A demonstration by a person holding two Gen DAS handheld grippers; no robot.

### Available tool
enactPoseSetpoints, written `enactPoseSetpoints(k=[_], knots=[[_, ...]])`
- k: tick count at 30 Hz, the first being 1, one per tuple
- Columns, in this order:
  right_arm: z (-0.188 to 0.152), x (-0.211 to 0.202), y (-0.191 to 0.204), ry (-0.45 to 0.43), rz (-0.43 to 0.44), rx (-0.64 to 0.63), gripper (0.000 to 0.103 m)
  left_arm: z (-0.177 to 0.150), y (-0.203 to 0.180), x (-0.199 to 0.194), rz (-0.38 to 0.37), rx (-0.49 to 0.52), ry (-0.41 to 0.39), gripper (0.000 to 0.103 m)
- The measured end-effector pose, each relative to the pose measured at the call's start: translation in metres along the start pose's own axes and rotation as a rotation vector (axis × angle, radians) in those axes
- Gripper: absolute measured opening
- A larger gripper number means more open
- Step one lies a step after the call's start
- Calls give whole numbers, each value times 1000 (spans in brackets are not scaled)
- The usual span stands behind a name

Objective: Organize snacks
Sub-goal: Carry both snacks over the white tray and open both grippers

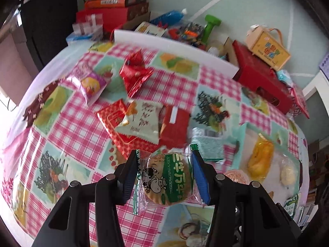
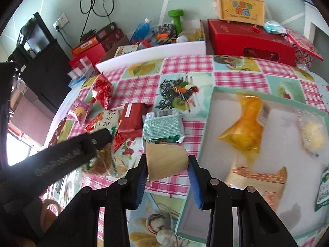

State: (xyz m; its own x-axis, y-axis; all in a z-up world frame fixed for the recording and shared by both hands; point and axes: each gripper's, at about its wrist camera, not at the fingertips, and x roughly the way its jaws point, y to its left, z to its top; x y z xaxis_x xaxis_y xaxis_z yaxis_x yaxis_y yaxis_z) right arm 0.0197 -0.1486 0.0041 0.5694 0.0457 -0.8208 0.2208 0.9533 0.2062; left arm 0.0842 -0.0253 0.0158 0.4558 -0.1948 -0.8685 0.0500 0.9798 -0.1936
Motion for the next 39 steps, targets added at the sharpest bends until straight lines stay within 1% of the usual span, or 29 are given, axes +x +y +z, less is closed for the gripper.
enactPoseSetpoints(k=[3, 8, 11, 16, 22, 27, 29, 39], knots=[[4, -8, -15, -4, -34, 30, 40, 1, -6, -11, -13, 14, -25, 53], [7, -24, -67, -21, -139, 149, 40, 0, -27, -17, -44, 59, -40, 53], [5, -33, -100, -22, -205, 227, 40, -3, -51, -19, -78, 122, -53, 53], [-1, -48, -148, -28, -270, 347, 40, -14, -93, -19, -123, 230, -55, 53], [-12, -62, -185, -30, -330, 451, 40, -39, -141, -17, -161, 367, -45, 53], [-18, -71, -200, -41, -341, 489, 41, -52, -168, -12, -190, 439, -55, 53], [-18, -71, -202, -42, -340, 494, 41, -55, -177, -9, -195, 453, -57, 53], [-18, -60, -200, -12, -327, 483, 41, -57, -191, 2, -204, 461, -98, 53]])
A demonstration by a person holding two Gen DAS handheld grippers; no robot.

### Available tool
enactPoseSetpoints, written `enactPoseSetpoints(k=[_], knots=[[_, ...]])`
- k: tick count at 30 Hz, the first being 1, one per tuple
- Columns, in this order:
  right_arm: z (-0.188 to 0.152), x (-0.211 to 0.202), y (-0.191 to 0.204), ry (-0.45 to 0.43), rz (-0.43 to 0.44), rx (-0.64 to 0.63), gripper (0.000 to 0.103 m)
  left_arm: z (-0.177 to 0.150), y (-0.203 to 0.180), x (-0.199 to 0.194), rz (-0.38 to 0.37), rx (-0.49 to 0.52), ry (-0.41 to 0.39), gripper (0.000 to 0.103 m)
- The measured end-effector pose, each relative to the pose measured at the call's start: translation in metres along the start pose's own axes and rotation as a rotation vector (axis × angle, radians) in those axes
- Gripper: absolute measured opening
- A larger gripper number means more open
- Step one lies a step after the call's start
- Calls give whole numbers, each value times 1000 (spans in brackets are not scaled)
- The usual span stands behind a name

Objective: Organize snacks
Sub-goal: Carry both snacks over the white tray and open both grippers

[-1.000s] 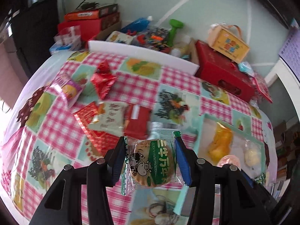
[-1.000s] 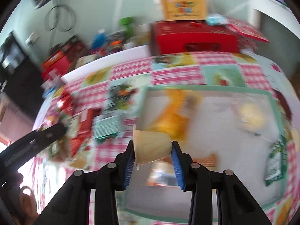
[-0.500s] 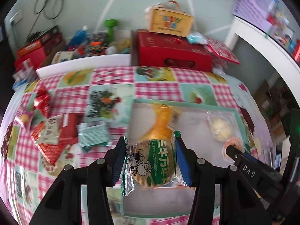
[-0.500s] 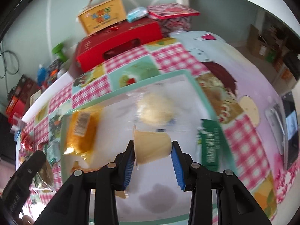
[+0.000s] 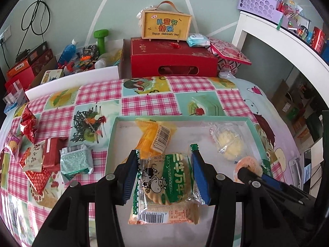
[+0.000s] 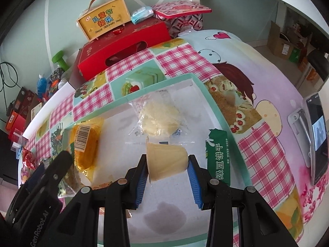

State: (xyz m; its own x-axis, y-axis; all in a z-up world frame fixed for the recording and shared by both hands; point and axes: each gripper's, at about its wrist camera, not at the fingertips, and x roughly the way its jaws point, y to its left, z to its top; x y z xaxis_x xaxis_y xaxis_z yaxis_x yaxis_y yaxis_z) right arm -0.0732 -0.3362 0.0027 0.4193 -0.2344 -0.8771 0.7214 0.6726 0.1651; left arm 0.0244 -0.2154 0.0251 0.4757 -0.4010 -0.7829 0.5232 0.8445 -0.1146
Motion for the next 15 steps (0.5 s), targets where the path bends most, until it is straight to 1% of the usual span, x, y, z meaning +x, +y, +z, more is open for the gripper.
enactPoseSetpoints(k=[4, 9, 13, 15], knots=[[0, 4, 1, 13, -3, -6, 41, -2, -2, 9, 4, 10, -7, 54], [-1, 10, 1, 30, -7, -4, 41, -6, -3, 20, 10, 14, 13, 54], [-1, 11, 0, 37, -8, 0, 41, -7, -2, 23, 24, 10, 19, 59], [-1, 11, 0, 36, -10, -1, 41, -6, -1, 22, 21, 11, 15, 59]])
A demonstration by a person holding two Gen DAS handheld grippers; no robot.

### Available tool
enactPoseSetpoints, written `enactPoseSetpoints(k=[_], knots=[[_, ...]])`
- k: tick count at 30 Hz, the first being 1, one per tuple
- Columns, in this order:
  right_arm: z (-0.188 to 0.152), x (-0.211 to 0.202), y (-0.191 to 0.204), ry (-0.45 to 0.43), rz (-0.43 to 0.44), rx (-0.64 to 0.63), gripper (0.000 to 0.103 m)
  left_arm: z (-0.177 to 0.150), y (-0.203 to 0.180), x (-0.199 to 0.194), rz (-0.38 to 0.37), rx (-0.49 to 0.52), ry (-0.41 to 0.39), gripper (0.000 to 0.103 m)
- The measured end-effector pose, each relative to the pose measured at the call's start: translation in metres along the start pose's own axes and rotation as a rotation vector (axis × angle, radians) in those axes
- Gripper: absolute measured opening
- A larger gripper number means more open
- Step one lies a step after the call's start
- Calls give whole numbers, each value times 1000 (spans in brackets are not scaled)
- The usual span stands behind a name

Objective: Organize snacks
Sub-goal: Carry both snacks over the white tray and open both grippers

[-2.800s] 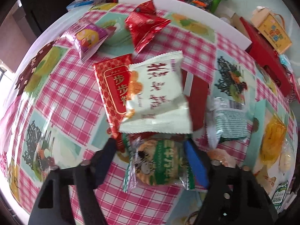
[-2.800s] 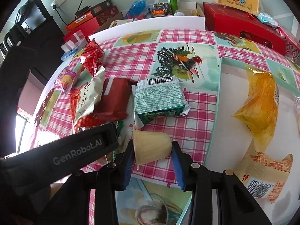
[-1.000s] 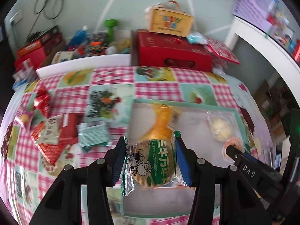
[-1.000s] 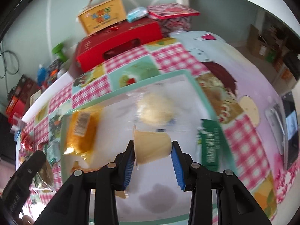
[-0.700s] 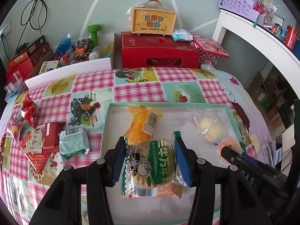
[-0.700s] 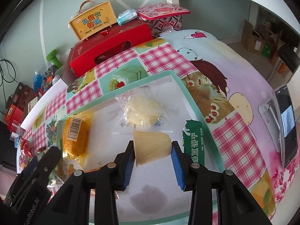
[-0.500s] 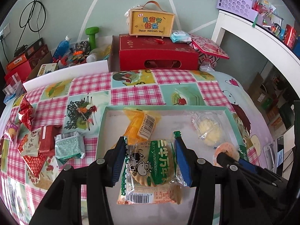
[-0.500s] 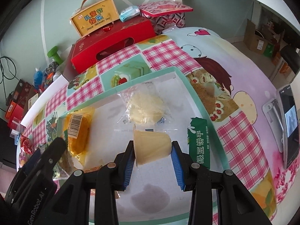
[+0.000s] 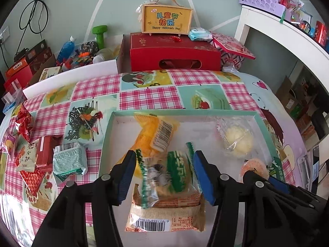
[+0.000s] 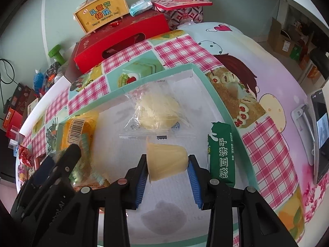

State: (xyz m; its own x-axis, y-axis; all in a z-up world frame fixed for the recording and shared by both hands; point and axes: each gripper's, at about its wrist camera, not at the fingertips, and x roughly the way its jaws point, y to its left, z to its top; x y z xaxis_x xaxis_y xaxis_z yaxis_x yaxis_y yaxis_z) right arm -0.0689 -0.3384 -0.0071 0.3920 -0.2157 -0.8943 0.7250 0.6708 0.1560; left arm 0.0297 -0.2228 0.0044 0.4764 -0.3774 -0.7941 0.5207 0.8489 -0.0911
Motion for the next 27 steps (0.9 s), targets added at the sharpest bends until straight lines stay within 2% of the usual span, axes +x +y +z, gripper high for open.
enactPoseSetpoints(k=[6, 9, 15, 17, 19, 21, 23, 27], knots=[[0, 0, 1, -1, 1, -4, 41, 4, 4, -9, 3, -16, 5, 62], [0, -2, 2, -8, 1, -6, 41, 6, 5, -12, 16, -26, 29, 75], [2, -6, 3, -15, 13, -15, 44, 4, 17, -14, 68, -74, 85, 77], [1, -6, 4, -15, 12, -19, 46, 4, 25, -14, 89, -100, 108, 81], [0, -6, 5, -18, 14, -24, 56, 3, 31, -15, 96, -124, 116, 82], [0, -6, 9, -29, 14, -41, 73, 2, 41, -16, 126, -165, 132, 84], [-1, -6, 16, -35, 10, -68, 82, 0, 51, -16, 153, -199, 136, 91], [-4, -5, 27, -42, 7, -112, 91, -5, 70, -11, 195, -250, 163, 94]])
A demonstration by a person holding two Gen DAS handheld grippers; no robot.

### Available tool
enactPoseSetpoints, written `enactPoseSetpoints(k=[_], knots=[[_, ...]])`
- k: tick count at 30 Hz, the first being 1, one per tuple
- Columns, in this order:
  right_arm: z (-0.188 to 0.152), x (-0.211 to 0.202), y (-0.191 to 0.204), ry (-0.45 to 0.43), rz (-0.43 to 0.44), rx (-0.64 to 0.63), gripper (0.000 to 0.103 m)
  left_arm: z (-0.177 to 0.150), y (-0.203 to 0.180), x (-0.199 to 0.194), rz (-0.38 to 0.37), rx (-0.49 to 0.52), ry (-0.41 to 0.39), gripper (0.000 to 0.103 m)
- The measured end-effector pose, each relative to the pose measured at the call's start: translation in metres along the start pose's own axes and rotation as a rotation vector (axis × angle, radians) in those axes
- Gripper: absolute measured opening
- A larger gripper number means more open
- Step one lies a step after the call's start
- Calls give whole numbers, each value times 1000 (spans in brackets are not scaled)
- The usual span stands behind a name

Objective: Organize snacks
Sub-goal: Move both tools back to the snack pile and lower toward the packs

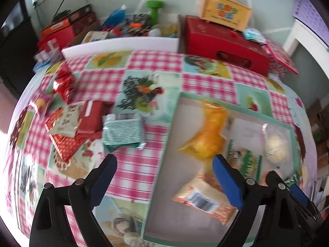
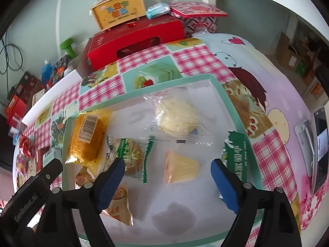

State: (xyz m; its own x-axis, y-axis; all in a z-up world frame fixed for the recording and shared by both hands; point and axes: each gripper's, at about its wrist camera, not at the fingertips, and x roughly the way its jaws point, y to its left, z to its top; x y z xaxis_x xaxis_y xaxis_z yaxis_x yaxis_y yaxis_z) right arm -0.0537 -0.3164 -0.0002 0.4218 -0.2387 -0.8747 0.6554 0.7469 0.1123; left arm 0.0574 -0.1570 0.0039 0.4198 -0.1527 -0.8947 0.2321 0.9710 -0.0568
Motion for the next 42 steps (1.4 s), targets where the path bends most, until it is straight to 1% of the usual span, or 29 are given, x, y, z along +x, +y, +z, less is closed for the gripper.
enactPoseSetpoints(k=[1, 2, 3, 7, 10, 12, 14, 16, 20, 23, 28, 32, 35, 42], knots=[[-1, 0, 2, -2, -1, -8, 94, 0, 5, 3, 10, -13, 7, 94], [-1, 0, 6, -5, -3, -20, 99, 0, 10, 4, 15, -26, 12, 94], [-2, 0, 9, -9, -5, -31, 103, 0, 14, 6, 17, -38, 18, 94], [-4, 0, 19, -14, -12, -65, 103, 0, 33, 10, 18, -73, 35, 94], [-6, -4, 29, -21, 6, -90, 103, 0, 47, 9, 29, -77, 34, 94], [-7, -8, 36, -29, 28, -98, 103, 1, 55, 7, 69, -54, 27, 94], [-9, -14, 47, -44, 53, -120, 103, 1, 64, 5, 89, -42, 21, 94], [-12, -17, 58, -49, 75, -142, 103, 3, 74, 2, 105, -52, 13, 94], [-21, -15, 82, -32, 111, -196, 103, 3, 90, -2, 176, -41, 2, 94], [-28, -13, 96, -19, 123, -236, 103, 4, 104, -2, 211, -51, 9, 94], [-35, -13, 112, -24, 141, -265, 103, 6, 137, -5, 220, -145, 16, 94], [-35, -14, 125, -43, 188, -283, 103, 7, 163, -8, 229, -217, 12, 94], [-37, -14, 139, -53, 224, -307, 103, 7, 176, -7, 211, -261, 16, 94], [-41, -15, 169, -81, 264, -385, 100, 10, 199, 1, 182, -329, 32, 94]])
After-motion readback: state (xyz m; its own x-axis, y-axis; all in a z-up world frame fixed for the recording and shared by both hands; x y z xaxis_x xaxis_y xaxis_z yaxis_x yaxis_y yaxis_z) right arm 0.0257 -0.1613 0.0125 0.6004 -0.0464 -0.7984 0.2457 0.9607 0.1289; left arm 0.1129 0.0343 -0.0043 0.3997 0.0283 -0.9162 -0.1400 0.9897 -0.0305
